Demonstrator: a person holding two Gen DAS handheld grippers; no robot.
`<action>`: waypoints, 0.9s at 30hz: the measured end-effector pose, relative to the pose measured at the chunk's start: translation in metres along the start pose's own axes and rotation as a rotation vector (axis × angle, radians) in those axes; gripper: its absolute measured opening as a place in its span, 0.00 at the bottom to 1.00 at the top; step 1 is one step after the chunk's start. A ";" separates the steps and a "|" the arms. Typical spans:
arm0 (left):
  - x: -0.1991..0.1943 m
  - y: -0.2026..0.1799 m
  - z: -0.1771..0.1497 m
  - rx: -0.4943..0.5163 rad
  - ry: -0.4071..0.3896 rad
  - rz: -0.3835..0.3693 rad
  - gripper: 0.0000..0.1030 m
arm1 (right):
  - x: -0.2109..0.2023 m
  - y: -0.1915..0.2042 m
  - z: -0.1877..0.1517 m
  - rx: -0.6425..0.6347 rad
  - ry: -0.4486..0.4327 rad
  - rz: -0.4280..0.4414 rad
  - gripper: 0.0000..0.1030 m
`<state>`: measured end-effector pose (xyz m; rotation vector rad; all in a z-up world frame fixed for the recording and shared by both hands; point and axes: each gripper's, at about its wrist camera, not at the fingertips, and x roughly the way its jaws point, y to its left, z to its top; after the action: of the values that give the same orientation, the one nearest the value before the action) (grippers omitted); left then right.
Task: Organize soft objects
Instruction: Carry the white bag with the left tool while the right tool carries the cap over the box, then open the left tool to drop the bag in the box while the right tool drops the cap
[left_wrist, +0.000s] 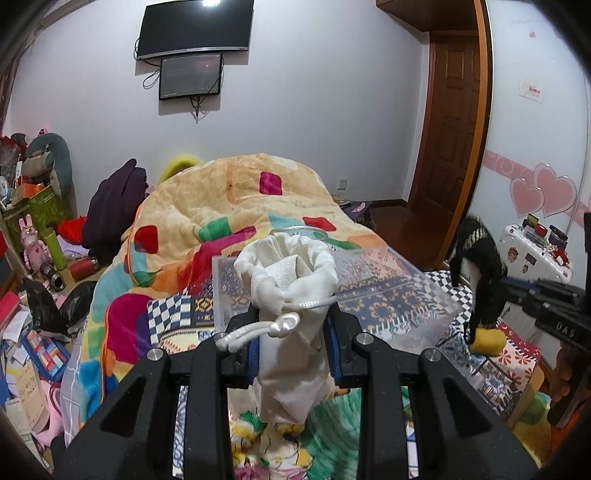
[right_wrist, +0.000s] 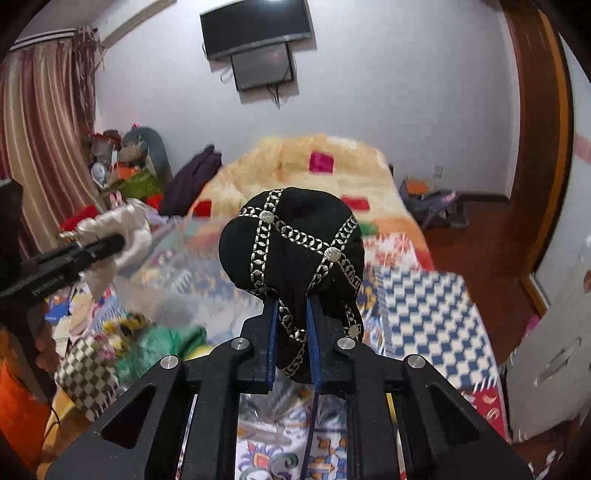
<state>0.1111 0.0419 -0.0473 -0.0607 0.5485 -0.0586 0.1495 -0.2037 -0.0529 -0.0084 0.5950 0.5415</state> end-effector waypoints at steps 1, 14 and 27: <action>0.002 0.000 0.003 0.001 0.003 -0.007 0.27 | 0.000 0.002 0.006 -0.005 -0.018 -0.001 0.12; 0.055 0.006 0.010 -0.019 0.162 -0.050 0.27 | 0.075 0.031 0.033 -0.056 0.031 0.087 0.12; 0.084 -0.003 -0.002 0.025 0.247 -0.034 0.29 | 0.110 0.032 0.011 -0.058 0.219 0.093 0.17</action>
<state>0.1810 0.0329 -0.0926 -0.0383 0.7937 -0.1073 0.2161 -0.1210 -0.0976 -0.0959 0.7964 0.6532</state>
